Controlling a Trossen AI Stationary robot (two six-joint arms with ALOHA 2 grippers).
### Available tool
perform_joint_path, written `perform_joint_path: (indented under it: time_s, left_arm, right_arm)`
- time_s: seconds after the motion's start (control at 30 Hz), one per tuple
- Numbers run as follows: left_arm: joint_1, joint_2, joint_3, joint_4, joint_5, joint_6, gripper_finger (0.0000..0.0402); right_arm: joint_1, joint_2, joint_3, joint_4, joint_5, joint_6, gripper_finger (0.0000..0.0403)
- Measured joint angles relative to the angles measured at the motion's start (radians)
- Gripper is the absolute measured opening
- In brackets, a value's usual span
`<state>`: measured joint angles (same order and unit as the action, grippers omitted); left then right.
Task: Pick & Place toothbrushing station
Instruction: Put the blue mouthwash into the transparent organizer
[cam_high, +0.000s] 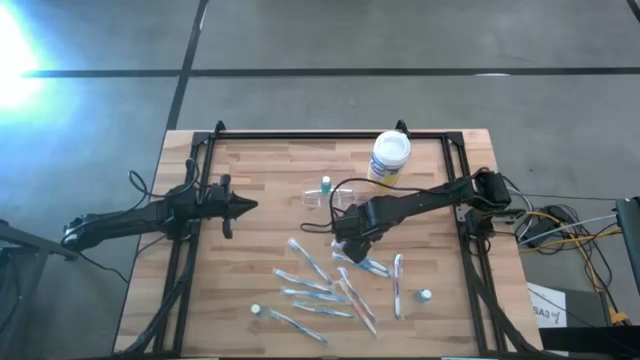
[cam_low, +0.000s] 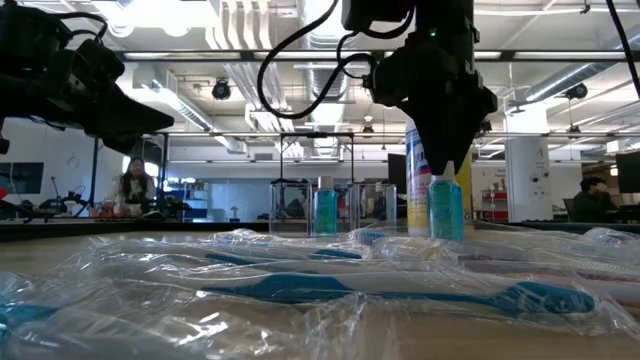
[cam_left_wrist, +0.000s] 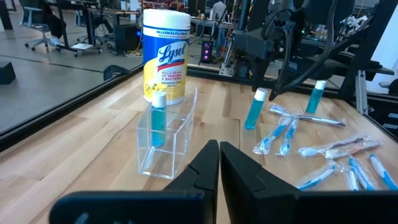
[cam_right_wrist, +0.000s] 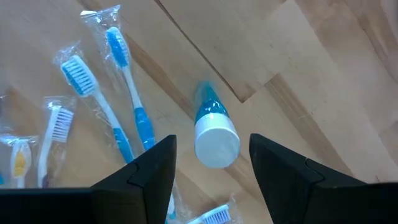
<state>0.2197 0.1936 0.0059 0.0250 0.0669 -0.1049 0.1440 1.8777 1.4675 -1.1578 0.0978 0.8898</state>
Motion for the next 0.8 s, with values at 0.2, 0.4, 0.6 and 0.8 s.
perform_joint_path:
  time_s: [0.2, 0.4, 0.6, 0.8]
  left_arm:
    - [0.0, 0.0, 0.0, 0.0, 0.0, 0.0, 0.0012]
    - [0.0, 0.0, 0.0, -0.001, 0.0, 0.0, 0.001]
    - [0.0, 0.0, 0.0, -0.002, 0.0, 0.0, 0.0018]
    - [0.0, 0.0, 0.0, -0.007, -0.001, -0.007, 0.0021]
  right_arm:
    - [0.0, 0.003, 0.0, 0.012, 0.004, -0.016, 0.0188]
    - [0.0, 0.003, 0.0, 0.012, 0.003, -0.06, 0.0134]
    - [0.0, 0.002, 0.0, 0.012, 0.003, -0.112, 0.0084]
    - [0.0, -0.001, 0.003, 0.009, 0.0, -0.23, 0.0084]
